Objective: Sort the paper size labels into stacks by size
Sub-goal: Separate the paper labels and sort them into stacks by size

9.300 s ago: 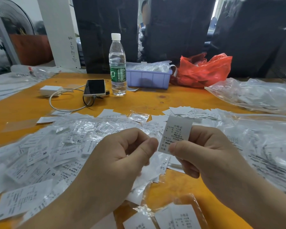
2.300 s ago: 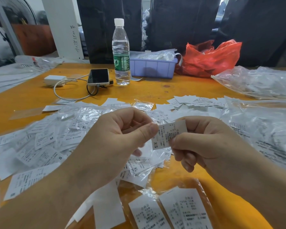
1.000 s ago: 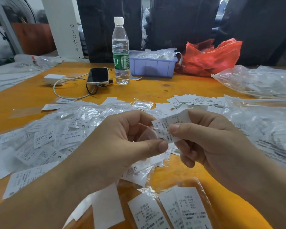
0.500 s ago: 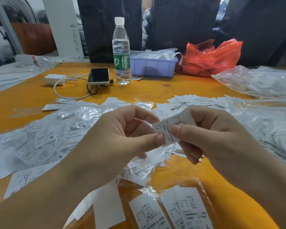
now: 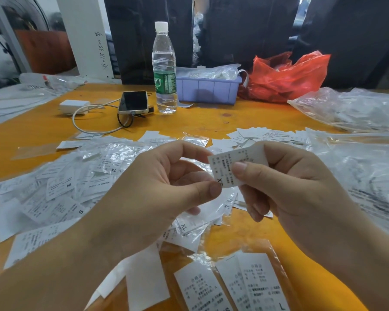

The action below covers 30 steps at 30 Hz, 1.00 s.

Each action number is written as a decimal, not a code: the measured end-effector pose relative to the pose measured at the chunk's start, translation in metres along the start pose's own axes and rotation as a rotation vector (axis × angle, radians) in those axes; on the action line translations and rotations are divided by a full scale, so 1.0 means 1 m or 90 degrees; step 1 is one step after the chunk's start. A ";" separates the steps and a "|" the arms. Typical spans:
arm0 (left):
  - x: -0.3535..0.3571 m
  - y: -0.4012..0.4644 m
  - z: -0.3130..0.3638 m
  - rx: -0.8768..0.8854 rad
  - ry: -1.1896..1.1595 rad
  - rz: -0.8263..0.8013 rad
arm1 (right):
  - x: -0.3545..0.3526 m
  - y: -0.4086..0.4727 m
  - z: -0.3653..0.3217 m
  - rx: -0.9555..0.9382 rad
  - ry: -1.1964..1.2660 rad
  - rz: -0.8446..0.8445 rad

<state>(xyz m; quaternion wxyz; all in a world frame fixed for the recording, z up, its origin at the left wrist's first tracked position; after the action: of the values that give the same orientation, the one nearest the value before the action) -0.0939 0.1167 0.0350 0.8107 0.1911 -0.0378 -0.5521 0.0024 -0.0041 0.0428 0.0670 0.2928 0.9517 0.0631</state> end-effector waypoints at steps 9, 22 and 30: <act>0.000 0.001 -0.001 0.010 -0.003 0.002 | -0.003 -0.004 -0.006 -0.048 -0.067 0.053; 0.003 -0.001 -0.002 -0.002 -0.035 -0.013 | -0.004 -0.009 -0.015 -0.159 -0.222 0.142; 0.004 0.000 0.000 -0.017 -0.053 -0.017 | -0.004 -0.007 -0.013 -0.144 -0.212 0.130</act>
<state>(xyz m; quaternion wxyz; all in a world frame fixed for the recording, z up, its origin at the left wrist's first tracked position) -0.0923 0.1132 0.0343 0.8033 0.1578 -0.0618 -0.5709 -0.0001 -0.0132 0.0553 0.2489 0.3845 0.8798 0.1268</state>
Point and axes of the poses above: each hand's wrist, its own y-axis towards the middle knuckle, its own x-axis out of the palm, z = x × y, the point moved 6 cm from there along y, towards the middle knuckle, and after that the axes turned 9 degrees about x, right-handed, at the moved point
